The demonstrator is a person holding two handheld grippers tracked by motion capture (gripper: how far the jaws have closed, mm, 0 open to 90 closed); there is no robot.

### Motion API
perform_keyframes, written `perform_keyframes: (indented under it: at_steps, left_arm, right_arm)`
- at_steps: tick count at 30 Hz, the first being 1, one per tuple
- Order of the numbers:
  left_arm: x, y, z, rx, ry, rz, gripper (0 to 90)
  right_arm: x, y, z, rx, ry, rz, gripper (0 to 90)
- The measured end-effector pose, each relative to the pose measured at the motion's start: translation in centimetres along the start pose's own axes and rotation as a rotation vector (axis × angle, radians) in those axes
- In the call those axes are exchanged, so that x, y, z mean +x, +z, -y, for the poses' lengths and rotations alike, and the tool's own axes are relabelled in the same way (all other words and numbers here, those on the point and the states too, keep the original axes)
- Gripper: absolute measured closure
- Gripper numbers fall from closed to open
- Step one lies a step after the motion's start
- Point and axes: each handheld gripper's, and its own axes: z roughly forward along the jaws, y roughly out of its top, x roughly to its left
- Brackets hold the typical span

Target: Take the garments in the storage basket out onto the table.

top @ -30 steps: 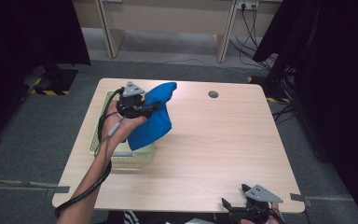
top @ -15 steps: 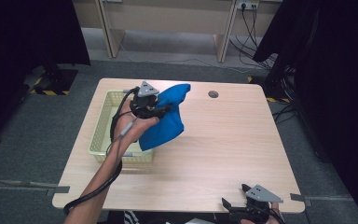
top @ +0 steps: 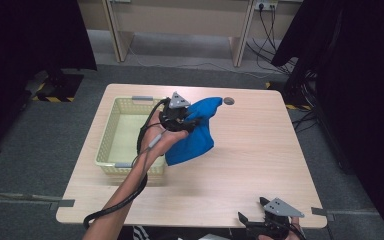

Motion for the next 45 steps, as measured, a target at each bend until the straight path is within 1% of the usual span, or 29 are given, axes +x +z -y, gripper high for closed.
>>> perform_keyframes:
  at_steps: [5, 10, 17, 24, 32, 38, 45]
  left_arm:
    - [-0.6, 1.0, 0.0, 0.011, 0.007, 0.014, 69.8]
    - [-1.2, 1.8, -0.2, 0.008, 0.01, 0.022, 69.8]
    - [-1.9, 3.0, -0.1, 0.013, 0.009, 0.039, 69.7]
    - [-2.5, 4.3, 0.0, 0.018, 0.008, 0.046, 69.7]
    - [-3.0, 5.8, 0.4, 0.029, -0.001, 0.06, 69.5]
    - [-3.2, 6.7, 0.8, 0.037, -0.003, 0.068, 69.4]
    - [-3.4, 8.0, 1.6, 0.05, -0.004, 0.065, 69.2]
  right_arm:
    - [0.0, 0.0, 0.0, 0.0, 0.002, -0.001, 5.7]
    - [0.0, 0.0, 0.0, 0.0, 0.003, -0.002, 5.7]
    - [-0.1, -0.1, 0.0, 0.0, 0.004, -0.002, 5.7]
    - [-0.1, 0.0, 0.0, 0.0, 0.003, -0.003, 5.8]
    - [-0.1, -0.1, 0.0, 0.0, 0.003, -0.004, 5.8]
    - [-0.1, -0.1, 0.0, -0.002, 0.002, -0.004, 5.8]
    - [-0.1, -0.1, 0.0, -0.001, 0.0, -0.004, 5.8]
